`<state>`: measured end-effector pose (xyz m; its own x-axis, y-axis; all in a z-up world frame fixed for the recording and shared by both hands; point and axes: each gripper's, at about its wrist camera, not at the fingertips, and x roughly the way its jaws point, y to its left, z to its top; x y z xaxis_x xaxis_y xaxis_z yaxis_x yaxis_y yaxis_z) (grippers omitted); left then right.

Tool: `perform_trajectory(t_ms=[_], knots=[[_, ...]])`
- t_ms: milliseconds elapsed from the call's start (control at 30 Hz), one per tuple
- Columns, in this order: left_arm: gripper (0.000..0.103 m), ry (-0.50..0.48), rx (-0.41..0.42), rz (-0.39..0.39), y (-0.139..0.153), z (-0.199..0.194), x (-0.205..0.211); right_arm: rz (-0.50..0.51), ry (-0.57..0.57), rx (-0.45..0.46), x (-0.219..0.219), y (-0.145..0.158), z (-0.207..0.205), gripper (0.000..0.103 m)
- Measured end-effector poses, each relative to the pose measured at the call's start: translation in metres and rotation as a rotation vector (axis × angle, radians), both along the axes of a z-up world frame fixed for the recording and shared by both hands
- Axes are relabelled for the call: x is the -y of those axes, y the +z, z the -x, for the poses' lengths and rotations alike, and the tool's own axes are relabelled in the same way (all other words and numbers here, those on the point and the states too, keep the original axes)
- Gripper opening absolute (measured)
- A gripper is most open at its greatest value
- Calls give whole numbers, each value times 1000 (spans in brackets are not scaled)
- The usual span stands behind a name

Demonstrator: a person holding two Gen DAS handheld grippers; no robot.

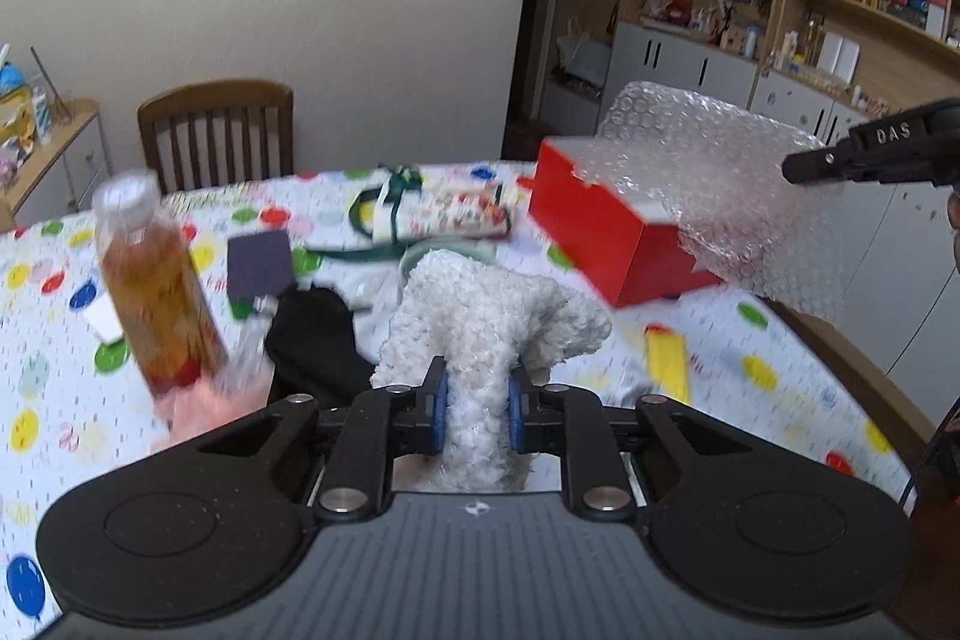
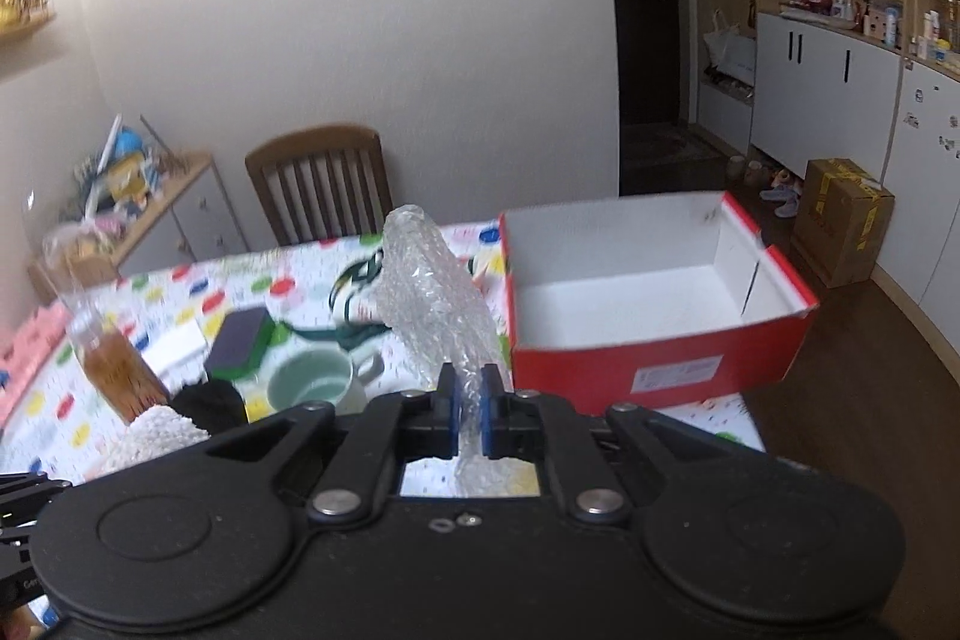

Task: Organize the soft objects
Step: 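Carry the towel and bubble wrap with both grippers into the red shoebox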

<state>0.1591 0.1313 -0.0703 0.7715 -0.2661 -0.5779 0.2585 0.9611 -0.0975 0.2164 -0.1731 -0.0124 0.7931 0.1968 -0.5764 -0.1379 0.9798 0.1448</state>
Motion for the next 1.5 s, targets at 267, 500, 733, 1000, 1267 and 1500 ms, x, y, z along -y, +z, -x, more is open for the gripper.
perform_trajectory(t_ms=[267, 500, 733, 1000, 1267, 1500], knots=[[18, -21, 21, 63, 33, -28, 17, -38, -38, 35, 36, 26, -10, 6], [18, 7, 44, 53, 53, -58, 60, -44, -21, 51, 74, 31, -35, 6], [18, 37, 20, 50, 59, -98, 122, -59, 17, 48, 125, 27, -68, 6], [18, 12, 20, 10, 50, -145, 200, -78, 28, 33, 174, 17, -108, 6], [18, 7, -4, -52, 34, -197, 259, -55, 35, -13, 194, -5, -151, 6], [18, 12, -65, -101, 4, -246, 295, -33, 37, -77, 195, -39, -190, 6]])
